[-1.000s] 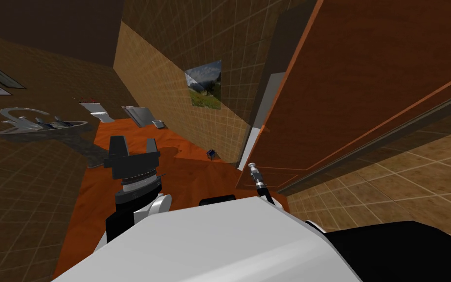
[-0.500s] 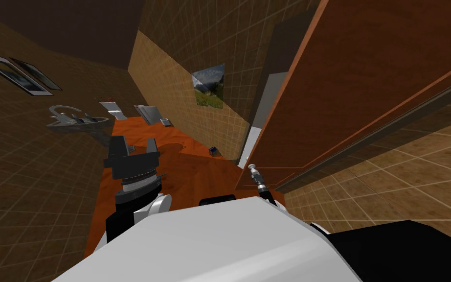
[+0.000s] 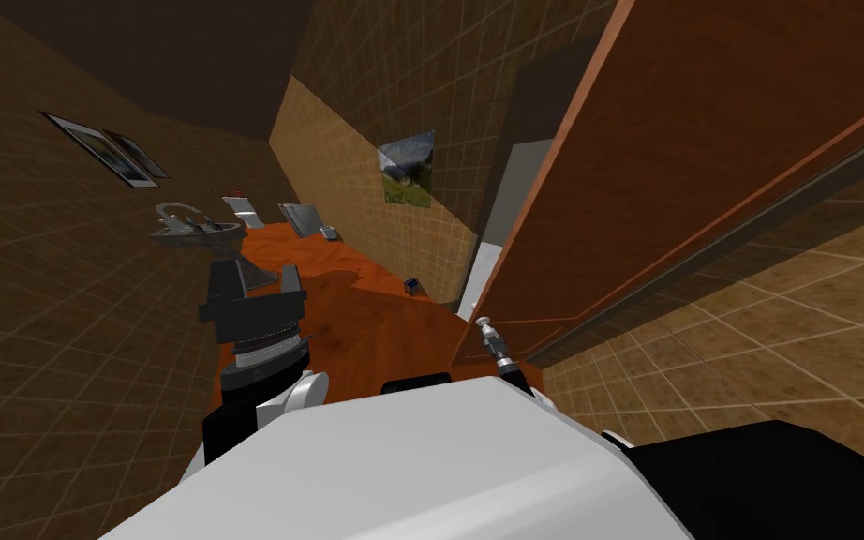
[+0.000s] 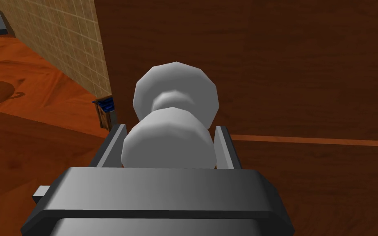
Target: Pull the door open
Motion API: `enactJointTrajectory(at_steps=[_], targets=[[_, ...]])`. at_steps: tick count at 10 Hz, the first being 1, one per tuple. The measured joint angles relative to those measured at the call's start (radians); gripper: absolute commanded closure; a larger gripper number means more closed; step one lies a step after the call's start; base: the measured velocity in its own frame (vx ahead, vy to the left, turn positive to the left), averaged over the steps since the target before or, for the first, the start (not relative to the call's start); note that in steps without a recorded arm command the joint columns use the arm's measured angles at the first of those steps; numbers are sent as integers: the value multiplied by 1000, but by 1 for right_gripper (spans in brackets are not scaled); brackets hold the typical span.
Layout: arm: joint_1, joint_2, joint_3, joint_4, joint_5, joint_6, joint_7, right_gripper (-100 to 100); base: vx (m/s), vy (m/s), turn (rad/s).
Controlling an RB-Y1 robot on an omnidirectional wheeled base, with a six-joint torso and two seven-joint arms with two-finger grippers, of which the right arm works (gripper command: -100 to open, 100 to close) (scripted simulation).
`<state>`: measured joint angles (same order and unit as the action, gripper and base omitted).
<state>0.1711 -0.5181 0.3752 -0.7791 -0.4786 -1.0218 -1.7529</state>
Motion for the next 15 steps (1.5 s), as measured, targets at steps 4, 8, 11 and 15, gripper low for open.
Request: enactJointTrajectory(at_steps=[4, 8, 11, 15], targets=[[23, -28, 27, 9, 17, -48, -34, 100, -207, -56, 128], [34, -45, 46, 30, 30, -92, -64, 100, -133, -38, 56], [45, -49, 64, 83, 48, -164, -80, 100, 0, -6, -14], [73, -58, 90, 143, 75, -279, -96, 100, 0, -20, -11]])
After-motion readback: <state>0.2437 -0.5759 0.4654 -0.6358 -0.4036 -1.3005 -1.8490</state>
